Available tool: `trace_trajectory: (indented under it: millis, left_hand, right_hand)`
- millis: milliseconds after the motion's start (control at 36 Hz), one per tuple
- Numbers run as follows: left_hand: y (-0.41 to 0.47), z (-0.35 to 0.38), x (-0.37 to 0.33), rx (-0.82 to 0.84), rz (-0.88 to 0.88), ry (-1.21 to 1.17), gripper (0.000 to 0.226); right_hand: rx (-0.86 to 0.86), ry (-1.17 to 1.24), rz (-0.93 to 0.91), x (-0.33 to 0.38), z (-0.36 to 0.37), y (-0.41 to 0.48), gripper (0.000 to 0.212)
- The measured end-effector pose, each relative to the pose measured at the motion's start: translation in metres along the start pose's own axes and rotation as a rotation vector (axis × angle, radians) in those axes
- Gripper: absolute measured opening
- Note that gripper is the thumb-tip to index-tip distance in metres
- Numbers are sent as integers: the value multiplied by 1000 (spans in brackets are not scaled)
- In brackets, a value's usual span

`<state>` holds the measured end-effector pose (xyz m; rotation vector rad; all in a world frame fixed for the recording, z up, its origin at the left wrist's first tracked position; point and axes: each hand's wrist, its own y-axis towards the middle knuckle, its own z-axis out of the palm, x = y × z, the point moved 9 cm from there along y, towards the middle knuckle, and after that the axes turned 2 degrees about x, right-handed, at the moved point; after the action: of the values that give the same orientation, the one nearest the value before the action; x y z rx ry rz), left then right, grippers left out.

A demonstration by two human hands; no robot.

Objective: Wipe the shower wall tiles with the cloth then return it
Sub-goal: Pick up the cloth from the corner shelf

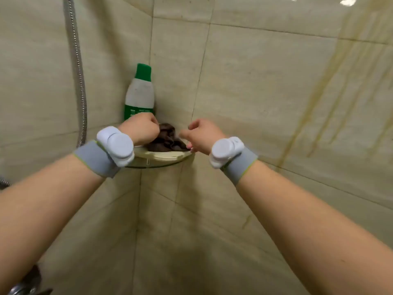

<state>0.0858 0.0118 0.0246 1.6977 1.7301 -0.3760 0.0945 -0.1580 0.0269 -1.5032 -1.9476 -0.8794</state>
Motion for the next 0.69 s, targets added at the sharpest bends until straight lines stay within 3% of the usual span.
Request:
trace_trajectory:
  millis: [56,111,194,250,306,361,444,528,583,694]
  left_hand:
    - [3,7,7,26,-40,60,30]
    - [7,17,15,58,-51,83,31]
    - [23,25,31,61,-48,87,22]
    - [26,26,34,37,-39,16,50]
    - [26,30,36,36,-35,-97,76]
    - [28,28,34,20,11,-145,84]
    - [32,30,41,15,5,-189,85]
    - [35,23,41,-65,33,-149,48]
    - [33,13,34,-140,94,-171,36]
    - [24,-6,6,-228,216,-235,58]
  right_hand:
    - [-18,-242,-35,5,11,11,23]
    - [5,-407,-36,1,30,25,36]
    - [119,-490,-96,-3,67,55,27]
    - [175,-559,-129,-4,82,65,9]
    - [145,-633,-119,-10,84,73,19]
    - [106,-638,-81,-12,81,80,15]
    - [84,-566,-33,-9,73,81,17]
    - [-72,-296,-52,7,43,81,24]
    - [-161,-95,-78,21,20,77,20]
    - [-182,348,-79,41,-17,54,20]
